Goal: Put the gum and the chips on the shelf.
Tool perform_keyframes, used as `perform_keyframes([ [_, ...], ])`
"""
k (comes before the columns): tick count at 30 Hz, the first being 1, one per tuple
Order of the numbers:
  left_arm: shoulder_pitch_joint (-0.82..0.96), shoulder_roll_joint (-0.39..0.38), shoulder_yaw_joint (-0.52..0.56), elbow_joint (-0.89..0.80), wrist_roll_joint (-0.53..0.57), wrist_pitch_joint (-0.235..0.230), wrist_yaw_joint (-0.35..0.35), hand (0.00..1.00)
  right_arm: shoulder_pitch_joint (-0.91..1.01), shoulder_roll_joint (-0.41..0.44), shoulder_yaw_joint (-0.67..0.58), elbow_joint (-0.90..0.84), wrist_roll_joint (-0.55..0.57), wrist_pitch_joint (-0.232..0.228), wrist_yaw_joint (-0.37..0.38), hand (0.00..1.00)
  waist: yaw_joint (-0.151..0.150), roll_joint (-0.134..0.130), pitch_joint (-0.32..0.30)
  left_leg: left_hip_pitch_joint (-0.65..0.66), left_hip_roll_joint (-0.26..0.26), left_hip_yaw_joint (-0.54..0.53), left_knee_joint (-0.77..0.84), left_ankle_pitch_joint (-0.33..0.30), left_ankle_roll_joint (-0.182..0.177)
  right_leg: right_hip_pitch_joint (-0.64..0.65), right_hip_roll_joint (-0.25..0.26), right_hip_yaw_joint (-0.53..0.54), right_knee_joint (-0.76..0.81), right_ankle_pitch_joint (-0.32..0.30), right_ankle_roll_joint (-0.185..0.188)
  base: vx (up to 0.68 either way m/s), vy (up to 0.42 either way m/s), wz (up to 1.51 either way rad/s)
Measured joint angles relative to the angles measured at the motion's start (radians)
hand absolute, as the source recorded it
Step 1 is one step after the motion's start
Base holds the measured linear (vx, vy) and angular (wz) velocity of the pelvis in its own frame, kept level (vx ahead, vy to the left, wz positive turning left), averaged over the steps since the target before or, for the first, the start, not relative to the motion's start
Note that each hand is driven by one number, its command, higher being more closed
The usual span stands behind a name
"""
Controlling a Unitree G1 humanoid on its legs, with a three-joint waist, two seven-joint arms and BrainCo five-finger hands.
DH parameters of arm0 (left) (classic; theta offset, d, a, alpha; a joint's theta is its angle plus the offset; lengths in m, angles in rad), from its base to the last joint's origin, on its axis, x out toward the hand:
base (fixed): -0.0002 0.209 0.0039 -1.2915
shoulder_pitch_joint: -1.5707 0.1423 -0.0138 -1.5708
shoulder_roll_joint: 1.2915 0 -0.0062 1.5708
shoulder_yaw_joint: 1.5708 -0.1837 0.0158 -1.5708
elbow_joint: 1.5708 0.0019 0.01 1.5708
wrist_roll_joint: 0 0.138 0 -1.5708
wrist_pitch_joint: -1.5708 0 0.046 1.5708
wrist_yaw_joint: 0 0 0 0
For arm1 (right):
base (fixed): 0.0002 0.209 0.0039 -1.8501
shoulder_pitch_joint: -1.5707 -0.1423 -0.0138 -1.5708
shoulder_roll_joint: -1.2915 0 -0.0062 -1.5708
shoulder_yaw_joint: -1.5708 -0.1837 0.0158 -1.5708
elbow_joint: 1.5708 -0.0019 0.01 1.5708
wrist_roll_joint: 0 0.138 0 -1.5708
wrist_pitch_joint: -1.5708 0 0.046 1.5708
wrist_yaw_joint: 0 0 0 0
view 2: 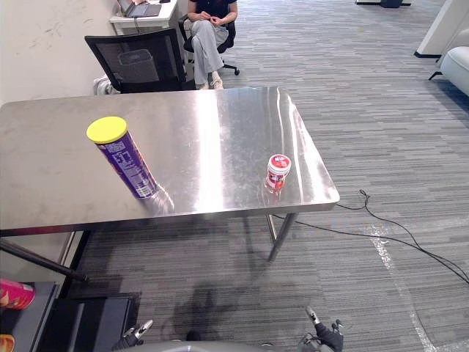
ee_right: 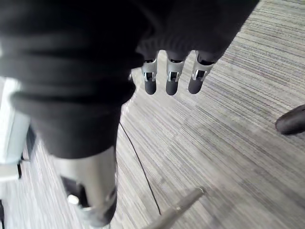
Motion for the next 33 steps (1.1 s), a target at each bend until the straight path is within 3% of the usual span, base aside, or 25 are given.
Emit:
perform_keyframes([
  [5, 0.009, 0.002, 0.019, -0.018, 0.001, 0.004, 0.001, 0.00, -0.017, -0.042, -0.183, -0.137, 0.015, -0.015, -0.076, 0.00, 0.000, -0.008, 0.005, 0.013, -0.004, 0.020, -0.015, 0.000, 0.000, -0.005, -0.006, 0.020, -0.005, 0.026, 0.003, -0.02, 0.044, -0.15],
  [8, 0.024, 0.010, 0.029, -0.050, 0.001, 0.005, 0.008, 0.00, -0.040, -0.085, -0.262, -0.278, 0.021, -0.054, -0.142, 0.00, -0.001, -0.021, 0.013, 0.013, -0.022, 0.023, -0.035, 0.007, 0.009, -0.016, -0.022, 0.029, -0.012, 0.025, 0.002, -0.11, 0.055, -0.06],
  [11, 0.043, 0.011, 0.029, -0.094, 0.002, 0.025, 0.013, 0.00, -0.045, -0.136, -0.272, -0.486, -0.063, -0.075, -0.222, 0.00, -0.003, -0.018, 0.016, 0.008, -0.033, 0.026, -0.084, 0.043, 0.017, -0.054, -0.030, 0.033, 0.006, 0.023, 0.006, -0.10, 0.052, -0.03],
  [15, 0.049, 0.014, 0.028, -0.102, 0.002, 0.048, 0.014, 0.00, -0.068, -0.144, -0.245, -0.699, -0.135, -0.081, -0.246, 0.00, -0.003, -0.019, 0.017, 0.008, -0.035, 0.035, -0.084, 0.046, 0.017, -0.058, -0.035, 0.038, 0.004, 0.018, 0.007, -0.06, 0.038, -0.05],
  [18, 0.058, 0.015, 0.027, -0.121, 0.005, 0.055, 0.014, 0.00, -0.076, -0.149, -0.165, -0.830, -0.193, -0.065, -0.197, 0.00, -0.004, -0.017, 0.016, -0.006, -0.036, 0.045, -0.084, 0.046, 0.017, -0.076, -0.036, 0.050, 0.003, 0.019, 0.008, 0.00, 0.031, -0.08],
  [20, 0.059, 0.019, 0.023, -0.134, 0.042, 0.054, 0.013, 0.00, -0.066, -0.151, -0.066, -0.949, -0.301, -0.026, -0.125, 0.00, -0.008, -0.016, 0.018, -0.023, -0.037, 0.050, -0.082, 0.046, 0.018, -0.094, -0.035, 0.064, 0.003, 0.028, 0.018, 0.05, 0.020, -0.08],
  [24, 0.056, 0.026, 0.011, -0.137, 0.042, 0.041, 0.011, 0.00, -0.055, -0.158, 0.037, -1.014, -0.436, 0.006, -0.005, 0.00, -0.005, -0.021, 0.026, -0.029, -0.038, 0.049, -0.065, 0.039, 0.028, -0.093, -0.030, 0.064, 0.004, 0.034, 0.015, 0.09, -0.001, 0.00],
  [26, 0.042, 0.030, 0.005, -0.137, 0.044, 0.031, 0.009, 0.00, -0.061, -0.197, 0.081, -1.037, -0.451, 0.007, 0.048, 0.00, -0.003, -0.021, 0.053, -0.070, -0.031, 0.046, 0.026, -0.009, 0.035, -0.091, -0.035, 0.062, 0.007, 0.034, 0.015, 0.08, 0.007, 0.06],
  [33, 0.039, 0.036, -0.018, -0.155, 0.070, 0.006, 0.008, 0.00, -0.057, -0.291, 0.149, -1.070, -0.493, 0.006, 0.099, 0.00, -0.005, -0.008, 0.089, -0.125, -0.016, 0.018, 0.152, -0.078, 0.036, -0.092, -0.037, 0.049, 0.033, 0.034, 0.015, 0.04, 0.015, 0.07],
])
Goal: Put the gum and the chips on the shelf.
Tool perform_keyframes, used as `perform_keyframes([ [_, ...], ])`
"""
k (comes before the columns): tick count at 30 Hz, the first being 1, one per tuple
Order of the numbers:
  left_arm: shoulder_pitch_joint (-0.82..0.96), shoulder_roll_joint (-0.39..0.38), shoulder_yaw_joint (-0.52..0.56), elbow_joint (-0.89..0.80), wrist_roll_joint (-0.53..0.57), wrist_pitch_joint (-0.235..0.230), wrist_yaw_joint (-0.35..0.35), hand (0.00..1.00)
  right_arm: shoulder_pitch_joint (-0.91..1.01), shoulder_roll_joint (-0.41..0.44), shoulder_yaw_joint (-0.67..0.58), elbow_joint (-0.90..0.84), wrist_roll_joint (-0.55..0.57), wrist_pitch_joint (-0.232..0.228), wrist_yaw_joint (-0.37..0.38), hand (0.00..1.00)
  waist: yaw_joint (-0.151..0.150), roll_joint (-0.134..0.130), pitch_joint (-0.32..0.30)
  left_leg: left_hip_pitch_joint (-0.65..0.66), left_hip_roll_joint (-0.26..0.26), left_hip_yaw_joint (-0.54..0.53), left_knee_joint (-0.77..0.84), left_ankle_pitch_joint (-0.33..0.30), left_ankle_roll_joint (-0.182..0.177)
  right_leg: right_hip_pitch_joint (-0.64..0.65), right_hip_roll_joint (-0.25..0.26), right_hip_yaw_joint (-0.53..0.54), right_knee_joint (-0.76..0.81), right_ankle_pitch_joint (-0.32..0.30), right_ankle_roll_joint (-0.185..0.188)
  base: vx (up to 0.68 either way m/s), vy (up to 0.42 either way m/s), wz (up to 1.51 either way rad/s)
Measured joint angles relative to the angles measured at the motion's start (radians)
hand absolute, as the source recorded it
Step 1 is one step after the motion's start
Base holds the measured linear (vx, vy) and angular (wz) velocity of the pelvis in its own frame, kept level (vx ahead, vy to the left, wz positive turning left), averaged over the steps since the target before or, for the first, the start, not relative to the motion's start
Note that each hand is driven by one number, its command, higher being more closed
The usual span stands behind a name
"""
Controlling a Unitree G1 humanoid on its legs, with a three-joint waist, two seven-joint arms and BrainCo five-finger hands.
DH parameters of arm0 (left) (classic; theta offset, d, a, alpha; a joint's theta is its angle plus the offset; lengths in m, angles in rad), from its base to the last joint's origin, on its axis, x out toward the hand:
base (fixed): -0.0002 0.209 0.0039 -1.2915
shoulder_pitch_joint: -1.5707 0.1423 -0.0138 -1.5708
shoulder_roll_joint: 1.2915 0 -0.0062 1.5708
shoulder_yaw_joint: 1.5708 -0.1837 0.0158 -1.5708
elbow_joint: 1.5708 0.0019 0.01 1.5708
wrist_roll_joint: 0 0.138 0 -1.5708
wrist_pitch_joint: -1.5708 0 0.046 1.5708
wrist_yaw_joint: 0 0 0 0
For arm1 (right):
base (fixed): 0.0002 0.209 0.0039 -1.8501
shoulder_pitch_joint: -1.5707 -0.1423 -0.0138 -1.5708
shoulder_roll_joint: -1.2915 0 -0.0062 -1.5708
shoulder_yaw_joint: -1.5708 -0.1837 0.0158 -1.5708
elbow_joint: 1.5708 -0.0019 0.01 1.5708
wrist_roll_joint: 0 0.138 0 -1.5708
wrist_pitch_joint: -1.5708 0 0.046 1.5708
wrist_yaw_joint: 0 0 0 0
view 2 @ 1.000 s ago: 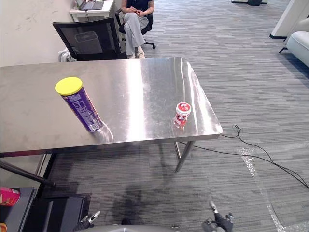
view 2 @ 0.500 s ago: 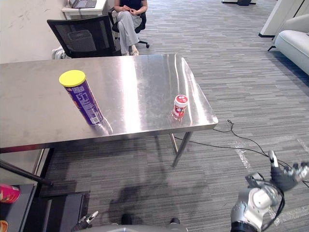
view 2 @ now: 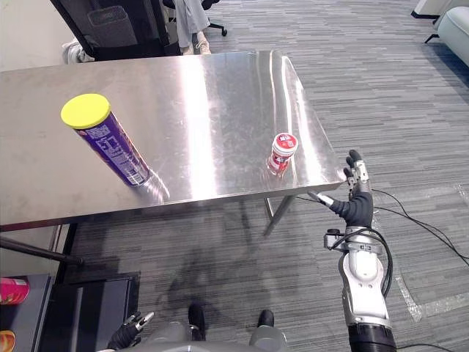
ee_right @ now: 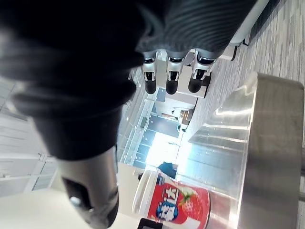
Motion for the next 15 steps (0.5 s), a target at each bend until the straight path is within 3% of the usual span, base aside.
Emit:
perform_keyframes([
  [5, 0.000, 0.004, -0.013, -0.001, 0.000, -0.014, 0.001, 0.00, -0.009, -0.024, 0.066, 0.000, -0.029, 0.001, -0.014, 0.00, 0.004, 0.001, 0.000, -0.005, -0.005, -0.009, 0.010, -0.006, 0.002, 0.002, -0.007, -0.012, 0.005, 0.000, 0.000, -0.04, 0.018, 0.05],
  [8, 0.001, 0.002, -0.016, 0.000, 0.000, -0.017, 0.003, 0.00, -0.025, -0.025, 0.074, 0.003, 0.027, 0.016, -0.015, 0.00, 0.004, 0.006, 0.003, -0.007, -0.007, -0.018, 0.010, -0.004, 0.004, 0.003, -0.008, -0.015, 0.005, 0.000, 0.000, -0.07, 0.000, 0.03],
  [15, 0.001, 0.000, -0.023, -0.001, 0.000, -0.015, 0.000, 0.00, -0.075, -0.025, 0.095, 0.014, 0.024, 0.037, -0.055, 0.00, 0.002, 0.016, 0.004, -0.020, -0.015, -0.039, -0.013, 0.033, 0.006, -0.002, -0.009, -0.041, -0.010, 0.000, 0.000, -0.05, -0.012, 0.10],
])
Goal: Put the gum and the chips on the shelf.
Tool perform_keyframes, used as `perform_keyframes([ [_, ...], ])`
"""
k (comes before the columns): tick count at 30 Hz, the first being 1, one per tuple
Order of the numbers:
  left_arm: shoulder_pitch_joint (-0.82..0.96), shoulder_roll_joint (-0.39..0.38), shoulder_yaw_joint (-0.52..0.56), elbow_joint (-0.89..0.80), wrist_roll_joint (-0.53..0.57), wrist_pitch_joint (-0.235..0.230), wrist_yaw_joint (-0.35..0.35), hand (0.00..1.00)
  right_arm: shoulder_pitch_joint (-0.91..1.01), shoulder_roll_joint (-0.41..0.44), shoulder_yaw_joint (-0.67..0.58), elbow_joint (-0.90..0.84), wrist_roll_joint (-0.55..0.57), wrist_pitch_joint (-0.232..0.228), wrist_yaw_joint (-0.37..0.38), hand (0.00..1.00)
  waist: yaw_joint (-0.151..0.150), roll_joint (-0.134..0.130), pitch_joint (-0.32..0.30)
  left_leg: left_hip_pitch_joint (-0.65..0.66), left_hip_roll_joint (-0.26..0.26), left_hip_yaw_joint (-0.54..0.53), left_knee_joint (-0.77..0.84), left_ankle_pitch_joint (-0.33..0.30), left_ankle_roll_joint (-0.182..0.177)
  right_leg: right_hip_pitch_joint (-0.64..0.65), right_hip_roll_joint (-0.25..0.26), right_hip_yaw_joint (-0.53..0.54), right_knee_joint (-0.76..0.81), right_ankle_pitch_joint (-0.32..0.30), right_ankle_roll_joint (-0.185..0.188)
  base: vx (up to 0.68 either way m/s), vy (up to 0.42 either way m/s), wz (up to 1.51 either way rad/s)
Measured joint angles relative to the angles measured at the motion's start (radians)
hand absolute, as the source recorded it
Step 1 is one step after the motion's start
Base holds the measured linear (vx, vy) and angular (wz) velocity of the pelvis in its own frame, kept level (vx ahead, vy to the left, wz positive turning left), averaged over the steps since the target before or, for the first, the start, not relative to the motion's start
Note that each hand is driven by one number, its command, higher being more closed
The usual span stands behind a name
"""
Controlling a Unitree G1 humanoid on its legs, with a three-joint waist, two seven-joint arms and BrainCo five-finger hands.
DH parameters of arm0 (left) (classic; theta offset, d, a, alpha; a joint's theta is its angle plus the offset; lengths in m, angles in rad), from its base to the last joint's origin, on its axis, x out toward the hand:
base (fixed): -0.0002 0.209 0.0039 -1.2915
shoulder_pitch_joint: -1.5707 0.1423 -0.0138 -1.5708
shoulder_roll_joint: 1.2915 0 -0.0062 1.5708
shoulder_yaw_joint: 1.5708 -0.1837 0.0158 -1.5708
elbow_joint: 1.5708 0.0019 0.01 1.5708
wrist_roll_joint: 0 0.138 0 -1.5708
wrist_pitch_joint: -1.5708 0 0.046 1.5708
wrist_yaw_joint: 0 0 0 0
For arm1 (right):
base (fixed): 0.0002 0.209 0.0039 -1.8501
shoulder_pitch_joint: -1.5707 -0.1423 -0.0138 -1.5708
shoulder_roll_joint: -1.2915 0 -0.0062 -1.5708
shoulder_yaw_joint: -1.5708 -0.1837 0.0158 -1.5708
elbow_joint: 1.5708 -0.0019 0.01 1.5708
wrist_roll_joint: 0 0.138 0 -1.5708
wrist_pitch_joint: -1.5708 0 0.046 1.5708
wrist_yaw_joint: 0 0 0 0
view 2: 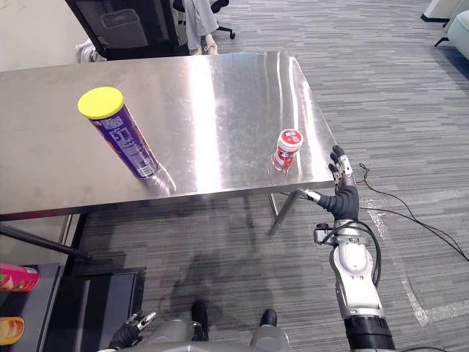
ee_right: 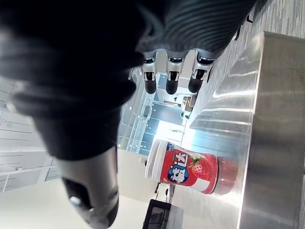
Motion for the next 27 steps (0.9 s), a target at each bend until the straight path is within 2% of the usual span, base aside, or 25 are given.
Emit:
perform_keyframes([
  [6, -0.003, -0.001, -0.001, -0.002, 0.000, 0.000, -0.001, 0.00, -0.069, 0.003, 0.011, 0.041, -0.003, 0.007, -0.047, 0.00, 0.003, 0.002, 0.002, 0.000, -0.004, -0.015, -0.007, 0.012, 0.003, 0.004, -0.001, -0.020, -0.001, 0.000, 0.000, 0.00, -0.003, 0.10],
  [14, -0.008, -0.002, -0.011, -0.008, 0.000, -0.001, -0.001, 0.00, -0.122, 0.005, 0.009, 0.085, -0.010, 0.015, -0.092, 0.00, 0.003, 0.015, 0.039, -0.001, -0.005, -0.029, 0.008, 0.012, 0.002, 0.017, -0.002, -0.034, 0.002, -0.001, 0.000, 0.00, 0.004, 0.05],
  [27, -0.008, -0.018, -0.021, -0.008, 0.000, -0.003, 0.000, 0.00, -0.179, 0.005, 0.004, 0.123, -0.015, 0.029, -0.112, 0.00, 0.018, 0.034, 0.064, -0.006, -0.006, -0.050, 0.031, 0.011, 0.001, 0.018, -0.010, -0.056, 0.036, -0.013, -0.009, -0.01, 0.002, 0.04],
])
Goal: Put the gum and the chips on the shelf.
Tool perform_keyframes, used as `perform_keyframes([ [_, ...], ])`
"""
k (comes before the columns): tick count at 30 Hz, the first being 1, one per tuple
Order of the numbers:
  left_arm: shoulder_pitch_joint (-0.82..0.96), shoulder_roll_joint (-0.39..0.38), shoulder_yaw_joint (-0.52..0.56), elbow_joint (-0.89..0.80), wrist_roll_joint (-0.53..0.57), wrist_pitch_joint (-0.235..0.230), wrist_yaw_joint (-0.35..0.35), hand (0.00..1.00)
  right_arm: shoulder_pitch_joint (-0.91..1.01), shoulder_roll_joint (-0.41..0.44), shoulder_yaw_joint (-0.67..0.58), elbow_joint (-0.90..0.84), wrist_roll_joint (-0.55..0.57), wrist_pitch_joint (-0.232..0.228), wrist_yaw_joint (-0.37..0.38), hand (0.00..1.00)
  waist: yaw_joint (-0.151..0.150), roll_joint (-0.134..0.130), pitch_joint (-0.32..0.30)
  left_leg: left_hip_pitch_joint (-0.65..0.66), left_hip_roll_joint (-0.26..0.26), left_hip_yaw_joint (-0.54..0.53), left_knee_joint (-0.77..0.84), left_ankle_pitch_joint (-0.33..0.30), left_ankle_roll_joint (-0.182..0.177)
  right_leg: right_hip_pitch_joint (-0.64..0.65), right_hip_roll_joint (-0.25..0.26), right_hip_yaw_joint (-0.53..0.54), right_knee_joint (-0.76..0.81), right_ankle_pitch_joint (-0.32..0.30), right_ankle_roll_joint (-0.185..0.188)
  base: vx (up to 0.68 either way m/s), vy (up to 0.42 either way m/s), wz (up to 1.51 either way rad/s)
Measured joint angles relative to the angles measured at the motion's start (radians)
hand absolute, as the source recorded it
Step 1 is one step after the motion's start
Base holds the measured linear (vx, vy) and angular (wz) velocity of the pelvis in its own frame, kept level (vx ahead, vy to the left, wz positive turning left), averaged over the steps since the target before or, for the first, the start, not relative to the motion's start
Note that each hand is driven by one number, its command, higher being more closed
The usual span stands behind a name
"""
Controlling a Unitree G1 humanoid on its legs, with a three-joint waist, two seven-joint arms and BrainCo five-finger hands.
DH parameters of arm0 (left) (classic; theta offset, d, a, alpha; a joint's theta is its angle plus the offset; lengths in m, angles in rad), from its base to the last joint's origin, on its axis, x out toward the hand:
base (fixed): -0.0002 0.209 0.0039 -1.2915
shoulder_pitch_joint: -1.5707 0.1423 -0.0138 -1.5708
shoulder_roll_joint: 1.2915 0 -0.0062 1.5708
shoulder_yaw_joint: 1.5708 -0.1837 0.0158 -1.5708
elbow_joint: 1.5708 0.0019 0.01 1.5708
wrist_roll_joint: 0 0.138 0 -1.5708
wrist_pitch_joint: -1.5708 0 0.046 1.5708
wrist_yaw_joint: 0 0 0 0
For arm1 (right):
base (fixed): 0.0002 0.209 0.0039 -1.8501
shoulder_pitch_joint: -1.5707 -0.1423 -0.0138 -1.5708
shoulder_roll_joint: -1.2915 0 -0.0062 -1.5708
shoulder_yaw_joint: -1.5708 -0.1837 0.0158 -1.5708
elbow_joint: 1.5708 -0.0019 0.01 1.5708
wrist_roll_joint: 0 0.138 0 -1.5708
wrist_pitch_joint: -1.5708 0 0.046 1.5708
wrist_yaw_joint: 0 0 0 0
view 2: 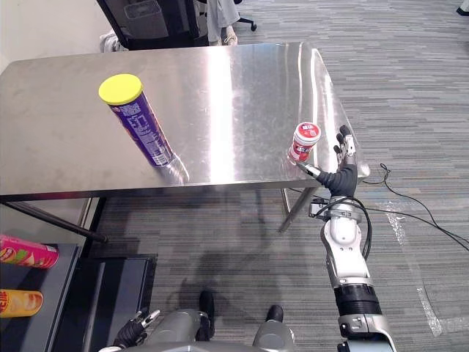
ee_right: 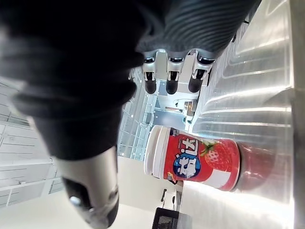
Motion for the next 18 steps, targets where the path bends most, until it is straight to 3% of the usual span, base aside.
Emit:
perform_keyframes([
  [18, 0.001, -0.003, -0.011, -0.003, -0.001, 0.003, -0.002, 0.00, -0.158, 0.000, -0.001, 0.172, 0.040, 0.011, -0.022, 0.00, 0.008, 0.016, 0.027, -0.016, -0.014, -0.026, 0.023, 0.003, 0.004, 0.004, -0.015, -0.026, 0.018, -0.003, 0.004, 0.00, -0.002, 0.04],
])
